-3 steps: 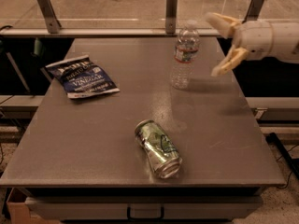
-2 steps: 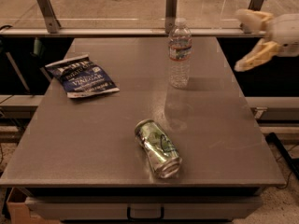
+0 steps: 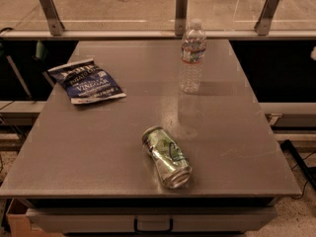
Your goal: Place water bottle upright
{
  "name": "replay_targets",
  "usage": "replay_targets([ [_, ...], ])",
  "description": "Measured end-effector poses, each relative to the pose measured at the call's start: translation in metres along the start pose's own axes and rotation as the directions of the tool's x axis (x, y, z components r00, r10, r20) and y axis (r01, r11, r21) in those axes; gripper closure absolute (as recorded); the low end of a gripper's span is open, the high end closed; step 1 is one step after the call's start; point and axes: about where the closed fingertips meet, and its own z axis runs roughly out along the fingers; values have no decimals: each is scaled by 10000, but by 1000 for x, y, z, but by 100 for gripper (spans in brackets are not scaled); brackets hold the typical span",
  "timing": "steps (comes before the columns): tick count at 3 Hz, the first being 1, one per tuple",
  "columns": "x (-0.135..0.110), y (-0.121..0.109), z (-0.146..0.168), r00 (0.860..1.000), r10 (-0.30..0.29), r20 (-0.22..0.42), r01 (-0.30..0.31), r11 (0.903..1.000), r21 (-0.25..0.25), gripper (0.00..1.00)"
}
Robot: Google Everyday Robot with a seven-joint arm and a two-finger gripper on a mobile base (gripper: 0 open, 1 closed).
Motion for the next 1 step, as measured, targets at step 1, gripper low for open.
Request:
replay_targets([
  [1,-1,0,-4,10000,33,-55,-33,10000,71,0],
])
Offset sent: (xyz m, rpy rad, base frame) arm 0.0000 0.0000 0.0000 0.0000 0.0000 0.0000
